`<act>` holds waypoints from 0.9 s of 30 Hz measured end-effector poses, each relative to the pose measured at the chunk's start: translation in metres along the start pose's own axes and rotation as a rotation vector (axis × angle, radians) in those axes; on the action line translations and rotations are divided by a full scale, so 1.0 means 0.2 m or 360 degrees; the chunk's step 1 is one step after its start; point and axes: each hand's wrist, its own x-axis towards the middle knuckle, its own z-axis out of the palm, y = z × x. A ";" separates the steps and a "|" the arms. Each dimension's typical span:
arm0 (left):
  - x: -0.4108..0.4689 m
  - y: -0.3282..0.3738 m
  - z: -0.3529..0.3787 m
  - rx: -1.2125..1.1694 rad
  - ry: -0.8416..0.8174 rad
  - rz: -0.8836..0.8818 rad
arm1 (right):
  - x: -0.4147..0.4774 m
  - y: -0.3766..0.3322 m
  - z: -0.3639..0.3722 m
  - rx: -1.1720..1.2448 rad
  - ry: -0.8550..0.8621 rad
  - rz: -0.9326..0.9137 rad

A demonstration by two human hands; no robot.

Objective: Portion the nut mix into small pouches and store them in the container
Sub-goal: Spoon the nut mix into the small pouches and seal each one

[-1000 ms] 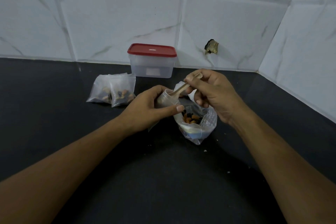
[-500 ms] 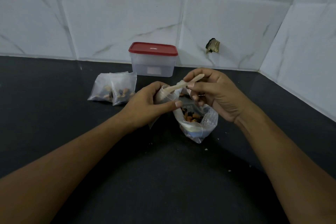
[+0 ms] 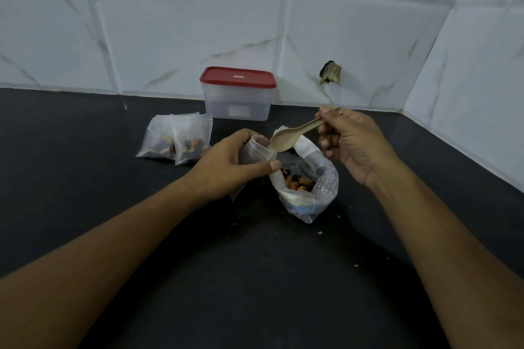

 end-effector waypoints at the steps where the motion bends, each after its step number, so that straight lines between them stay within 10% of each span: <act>1: 0.00 0.00 0.00 0.0002 -0.0001 -0.0004 | 0.00 0.00 -0.01 -0.0008 0.0008 0.0013; 27: -0.02 0.03 -0.03 0.0147 -0.0139 0.0045 | 0.03 0.04 -0.04 -0.0626 -0.0134 0.0009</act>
